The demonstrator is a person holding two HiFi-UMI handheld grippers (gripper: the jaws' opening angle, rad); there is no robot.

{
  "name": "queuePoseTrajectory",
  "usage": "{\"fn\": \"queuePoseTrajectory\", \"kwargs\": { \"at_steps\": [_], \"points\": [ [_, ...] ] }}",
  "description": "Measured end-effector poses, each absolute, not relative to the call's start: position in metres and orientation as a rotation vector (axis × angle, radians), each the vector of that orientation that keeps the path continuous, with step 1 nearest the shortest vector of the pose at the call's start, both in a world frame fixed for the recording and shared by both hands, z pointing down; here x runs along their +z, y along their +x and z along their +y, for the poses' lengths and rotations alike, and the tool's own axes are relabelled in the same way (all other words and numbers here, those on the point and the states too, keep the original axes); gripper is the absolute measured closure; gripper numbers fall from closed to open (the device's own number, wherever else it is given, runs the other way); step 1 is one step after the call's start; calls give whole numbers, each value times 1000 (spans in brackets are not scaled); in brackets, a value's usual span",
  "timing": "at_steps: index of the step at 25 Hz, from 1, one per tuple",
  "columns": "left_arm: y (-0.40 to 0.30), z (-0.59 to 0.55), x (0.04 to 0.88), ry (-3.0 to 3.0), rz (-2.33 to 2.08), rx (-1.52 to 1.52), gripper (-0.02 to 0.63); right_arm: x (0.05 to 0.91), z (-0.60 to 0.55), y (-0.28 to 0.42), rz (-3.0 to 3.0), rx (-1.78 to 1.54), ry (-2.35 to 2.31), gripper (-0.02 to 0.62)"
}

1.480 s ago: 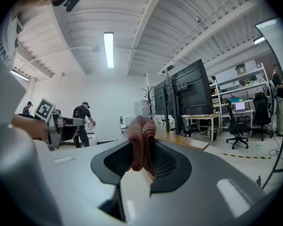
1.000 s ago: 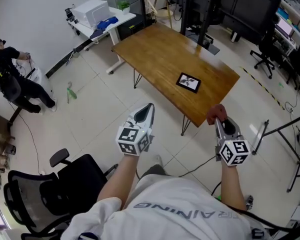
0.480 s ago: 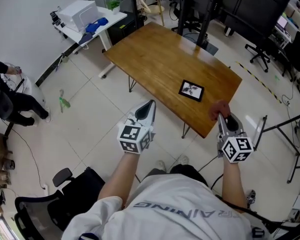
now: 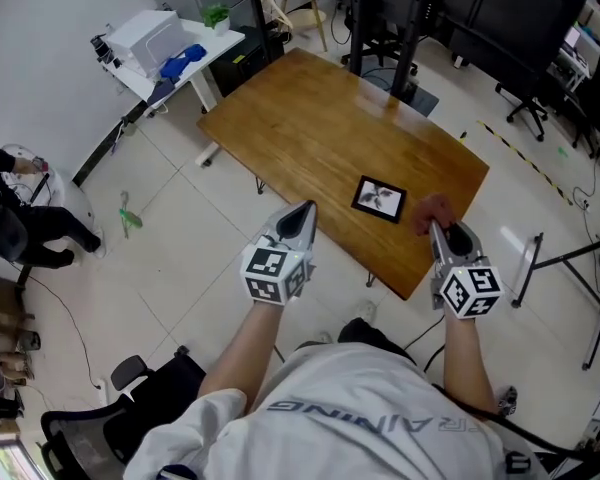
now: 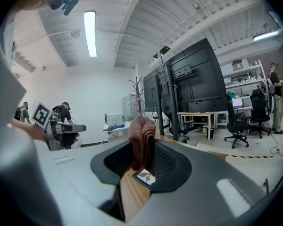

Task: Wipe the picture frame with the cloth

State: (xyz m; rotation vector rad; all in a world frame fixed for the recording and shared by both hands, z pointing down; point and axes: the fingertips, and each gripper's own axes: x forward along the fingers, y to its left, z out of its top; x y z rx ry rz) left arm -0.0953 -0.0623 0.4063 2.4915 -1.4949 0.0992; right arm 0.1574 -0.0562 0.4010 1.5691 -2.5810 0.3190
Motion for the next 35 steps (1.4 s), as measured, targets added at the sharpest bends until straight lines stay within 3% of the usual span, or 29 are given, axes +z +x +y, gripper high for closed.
{"fn": "queuePoseTrajectory", "kwargs": {
  "at_steps": [20, 35],
  "points": [
    [-12, -210, 426, 2534, -1330, 235, 603, 432, -164, 217, -2532, 487, 1687, 482],
    [1, -203, 588, 2334, -1126, 566, 603, 525, -212, 141, -2437, 654, 1457, 482]
  ]
}}
